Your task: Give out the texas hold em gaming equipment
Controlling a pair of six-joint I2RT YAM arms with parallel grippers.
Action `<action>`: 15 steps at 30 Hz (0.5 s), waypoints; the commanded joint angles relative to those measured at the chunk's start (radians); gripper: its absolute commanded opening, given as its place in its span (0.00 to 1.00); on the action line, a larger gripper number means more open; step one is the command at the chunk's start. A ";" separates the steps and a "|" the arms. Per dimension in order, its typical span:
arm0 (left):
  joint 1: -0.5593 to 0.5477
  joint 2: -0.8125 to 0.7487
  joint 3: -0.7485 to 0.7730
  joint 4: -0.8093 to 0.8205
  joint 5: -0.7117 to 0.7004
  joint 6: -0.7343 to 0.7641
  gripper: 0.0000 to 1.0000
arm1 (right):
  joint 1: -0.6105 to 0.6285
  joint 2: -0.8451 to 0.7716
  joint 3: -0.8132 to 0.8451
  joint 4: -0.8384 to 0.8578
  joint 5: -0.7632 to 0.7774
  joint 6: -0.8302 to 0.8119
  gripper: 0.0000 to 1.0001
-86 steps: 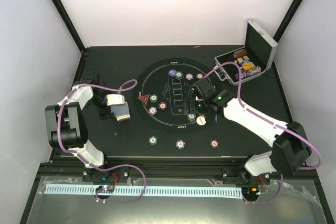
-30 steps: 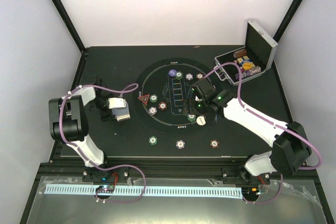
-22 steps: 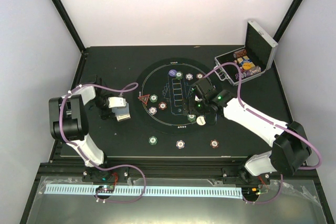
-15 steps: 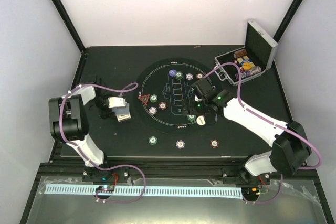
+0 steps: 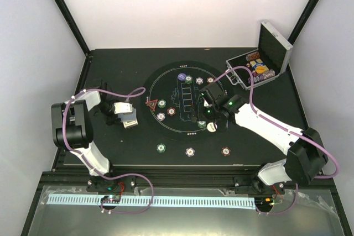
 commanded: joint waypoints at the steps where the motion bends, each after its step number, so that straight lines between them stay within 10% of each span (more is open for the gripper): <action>1: -0.001 -0.032 -0.012 0.006 0.012 0.019 0.20 | 0.008 0.007 0.011 0.026 -0.028 0.012 0.93; 6: 0.002 -0.053 -0.011 0.021 0.008 0.004 0.02 | 0.009 0.012 0.009 0.039 -0.039 0.015 0.93; 15: 0.011 -0.092 -0.003 0.003 0.031 -0.006 0.01 | 0.008 0.008 -0.009 0.063 -0.053 0.020 0.93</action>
